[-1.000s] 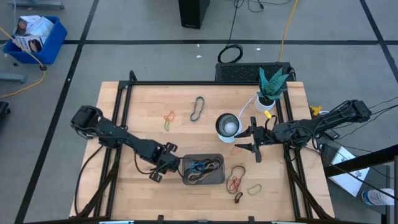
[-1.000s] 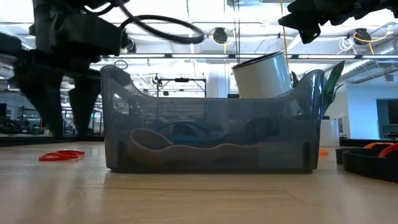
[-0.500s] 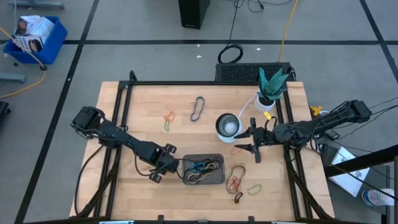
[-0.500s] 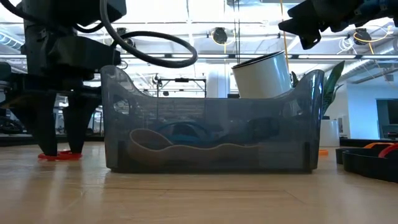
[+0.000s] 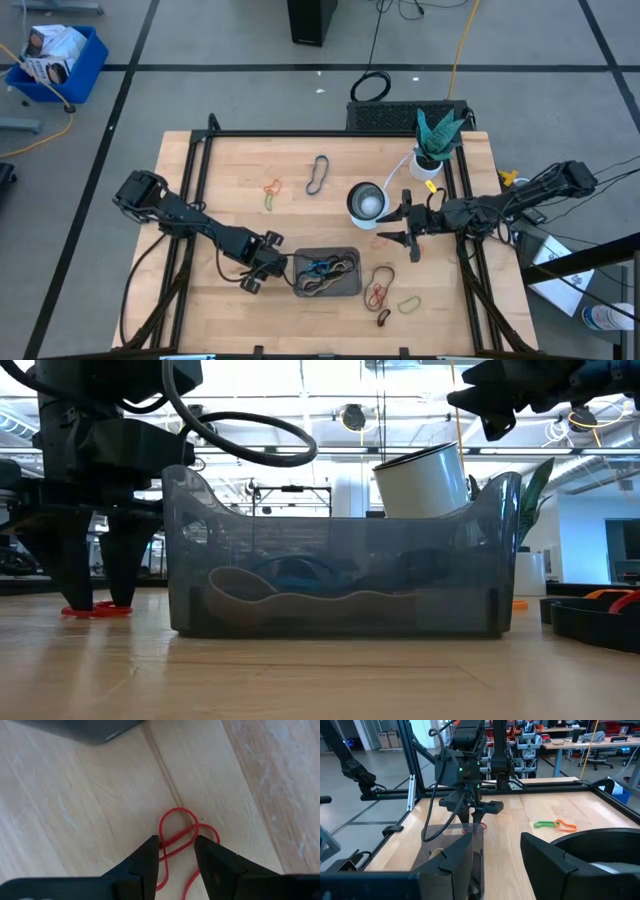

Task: Pick and place rubber bands into bin
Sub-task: Put the left red rubber band into the black bin

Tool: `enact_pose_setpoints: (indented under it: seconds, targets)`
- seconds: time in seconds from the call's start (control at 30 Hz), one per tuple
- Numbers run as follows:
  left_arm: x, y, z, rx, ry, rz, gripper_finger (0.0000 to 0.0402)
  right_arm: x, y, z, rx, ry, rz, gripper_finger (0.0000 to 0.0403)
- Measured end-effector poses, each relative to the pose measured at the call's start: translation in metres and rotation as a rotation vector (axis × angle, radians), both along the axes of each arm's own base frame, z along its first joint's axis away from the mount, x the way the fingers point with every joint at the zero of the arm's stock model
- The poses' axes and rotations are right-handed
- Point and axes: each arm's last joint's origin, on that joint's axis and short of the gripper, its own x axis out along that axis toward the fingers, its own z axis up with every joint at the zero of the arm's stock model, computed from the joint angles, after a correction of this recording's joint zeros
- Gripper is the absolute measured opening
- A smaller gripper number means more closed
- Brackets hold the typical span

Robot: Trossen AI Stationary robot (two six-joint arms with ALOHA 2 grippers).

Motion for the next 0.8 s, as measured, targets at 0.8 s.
enact_pose_setpoints:
  seconds: [0.8]
  targets:
    - [-0.009, 0.003, 0.033, -0.113, -0.056, 0.119, 0.0004, 0.0, 0.0, 0.0, -0.001, 0.003, 0.0, 0.016]
